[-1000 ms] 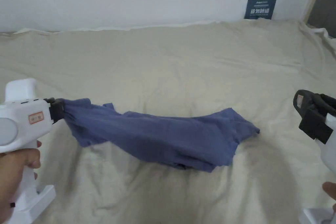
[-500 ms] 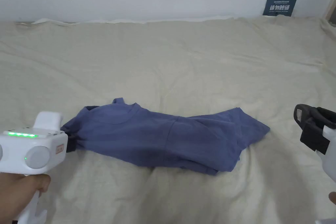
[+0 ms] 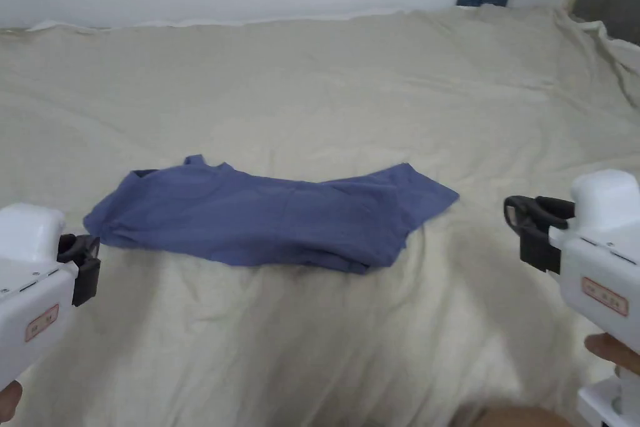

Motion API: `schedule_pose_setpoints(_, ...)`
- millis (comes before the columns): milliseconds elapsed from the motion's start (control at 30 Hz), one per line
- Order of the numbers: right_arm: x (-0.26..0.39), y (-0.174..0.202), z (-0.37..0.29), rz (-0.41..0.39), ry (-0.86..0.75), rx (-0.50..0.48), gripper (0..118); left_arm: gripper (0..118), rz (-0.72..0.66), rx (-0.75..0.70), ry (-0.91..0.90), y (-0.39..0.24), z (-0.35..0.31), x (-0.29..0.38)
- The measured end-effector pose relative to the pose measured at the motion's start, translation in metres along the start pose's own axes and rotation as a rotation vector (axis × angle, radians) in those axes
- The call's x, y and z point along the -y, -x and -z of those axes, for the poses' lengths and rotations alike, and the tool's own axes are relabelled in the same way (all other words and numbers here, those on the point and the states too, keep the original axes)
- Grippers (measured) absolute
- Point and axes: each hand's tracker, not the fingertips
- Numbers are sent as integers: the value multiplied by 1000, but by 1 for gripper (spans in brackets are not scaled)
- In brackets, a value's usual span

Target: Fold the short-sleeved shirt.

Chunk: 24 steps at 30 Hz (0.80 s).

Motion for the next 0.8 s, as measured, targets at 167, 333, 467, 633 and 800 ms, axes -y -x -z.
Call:
schedule_pose_setpoints(167, 9, -15, 31, 53, 119, -103, 0, 0, 9, 118, -35, -46, 10, -13)
schedule_pose_setpoints(333, 3, -42, 99, 125, 246, -137, 0, 0, 4, 144, -43, -76, 26, -24)
schedule_pose_setpoints(467, -5, -56, 157, 111, 326, -78, 30, 0, -24, 156, -46, -87, 35, -31)
schedule_pose_setpoints(633, -10, -62, 222, -24, 438, -88, 77, 0, -17, 173, -30, -91, 58, -34)
schedule_pose_setpoints(800, -13, -77, 263, -27, 470, -64, 77, 0, -31, 185, -11, -88, 72, -32)
